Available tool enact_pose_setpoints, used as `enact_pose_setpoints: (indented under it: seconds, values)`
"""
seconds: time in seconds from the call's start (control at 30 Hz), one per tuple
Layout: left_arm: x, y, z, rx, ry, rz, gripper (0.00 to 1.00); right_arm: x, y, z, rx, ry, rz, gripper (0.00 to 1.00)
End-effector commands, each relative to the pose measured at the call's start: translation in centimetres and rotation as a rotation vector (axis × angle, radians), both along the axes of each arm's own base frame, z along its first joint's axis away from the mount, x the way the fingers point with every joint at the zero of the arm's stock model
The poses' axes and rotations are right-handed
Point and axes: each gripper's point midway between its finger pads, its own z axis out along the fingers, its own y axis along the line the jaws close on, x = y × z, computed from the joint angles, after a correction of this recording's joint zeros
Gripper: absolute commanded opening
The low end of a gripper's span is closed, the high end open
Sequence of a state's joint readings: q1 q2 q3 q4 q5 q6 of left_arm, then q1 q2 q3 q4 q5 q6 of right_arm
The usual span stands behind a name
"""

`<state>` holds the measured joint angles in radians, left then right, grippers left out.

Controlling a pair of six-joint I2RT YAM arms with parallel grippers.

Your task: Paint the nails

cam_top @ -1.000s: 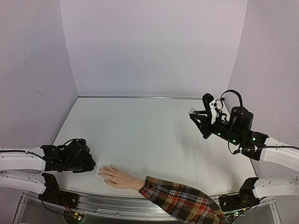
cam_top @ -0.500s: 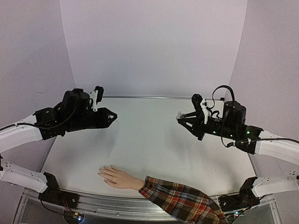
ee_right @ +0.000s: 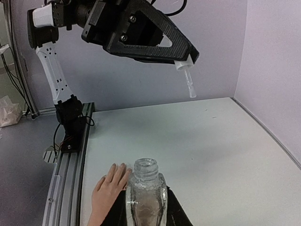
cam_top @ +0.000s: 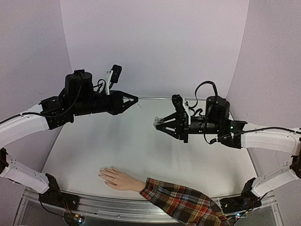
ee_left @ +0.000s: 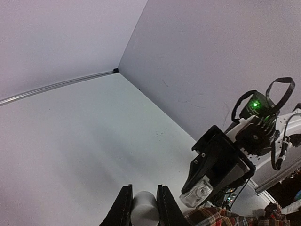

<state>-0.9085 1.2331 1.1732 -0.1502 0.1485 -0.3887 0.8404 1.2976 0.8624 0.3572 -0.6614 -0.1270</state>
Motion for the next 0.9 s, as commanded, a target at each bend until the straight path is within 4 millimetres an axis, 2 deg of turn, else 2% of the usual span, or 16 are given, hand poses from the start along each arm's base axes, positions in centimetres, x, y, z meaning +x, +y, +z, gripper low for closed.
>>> enact_pose_setpoints:
  seconds: [0.0,0.1,0.27,0.57,0.87]
  values:
    - [-1.9,-1.2,3.7,-0.103,-0.097,-0.146,0.00,-0.2,2.1,4.3,0.123,-0.060,0.053,0.00]
    - [-2.6,-1.5,4.1,-0.121,-0.106,-0.193,0.00,0.4,2.7,4.7,0.139,-0.055,0.050,0.00]
    - [-3.3,-2.2,3.8,-0.111,-0.091,-0.256,0.00,1.2,3.3,4.8,0.138,-0.065,0.033,0.00]
    - [-3.5,-2.4,3.9,-0.115,-0.085,-0.267,0.00,1.5,3.6,4.2,0.127,-0.057,0.034,0.00]
    - [-3.5,-1.7,4.4,-0.122,-0.093,-0.240,0.00,1.7,3.5,3.5,0.117,-0.050,0.016,0.00]
